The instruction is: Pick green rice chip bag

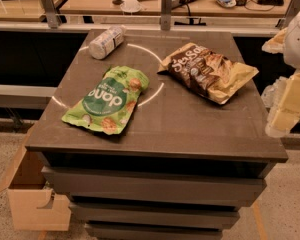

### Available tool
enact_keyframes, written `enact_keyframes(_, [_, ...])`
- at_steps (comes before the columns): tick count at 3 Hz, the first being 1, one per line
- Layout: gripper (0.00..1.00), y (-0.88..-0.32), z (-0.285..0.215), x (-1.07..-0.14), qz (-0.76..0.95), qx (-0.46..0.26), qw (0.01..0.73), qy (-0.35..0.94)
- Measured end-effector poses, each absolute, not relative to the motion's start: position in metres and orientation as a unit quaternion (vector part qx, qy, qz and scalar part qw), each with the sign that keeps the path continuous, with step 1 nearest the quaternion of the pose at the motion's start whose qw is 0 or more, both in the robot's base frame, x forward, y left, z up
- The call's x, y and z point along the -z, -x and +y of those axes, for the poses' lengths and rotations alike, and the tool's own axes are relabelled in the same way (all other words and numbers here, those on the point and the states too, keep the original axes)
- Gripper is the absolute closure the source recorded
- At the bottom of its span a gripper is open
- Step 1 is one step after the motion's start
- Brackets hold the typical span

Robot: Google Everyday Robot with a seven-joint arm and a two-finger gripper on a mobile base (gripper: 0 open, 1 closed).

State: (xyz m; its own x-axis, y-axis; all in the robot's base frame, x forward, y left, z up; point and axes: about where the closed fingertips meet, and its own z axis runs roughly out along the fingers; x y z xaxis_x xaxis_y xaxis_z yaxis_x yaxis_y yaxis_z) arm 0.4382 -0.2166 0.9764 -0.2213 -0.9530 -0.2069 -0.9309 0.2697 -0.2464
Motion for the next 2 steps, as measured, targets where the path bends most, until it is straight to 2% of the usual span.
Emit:
enact_keyframes(1, [0.00, -0.438, -0.216, -0.976, 0.781, 0.035, 0.160, 0.603])
enact_keyframes(2, [0.00, -0.460, -0.188, -0.988, 0.727, 0.004, 0.190, 0.659])
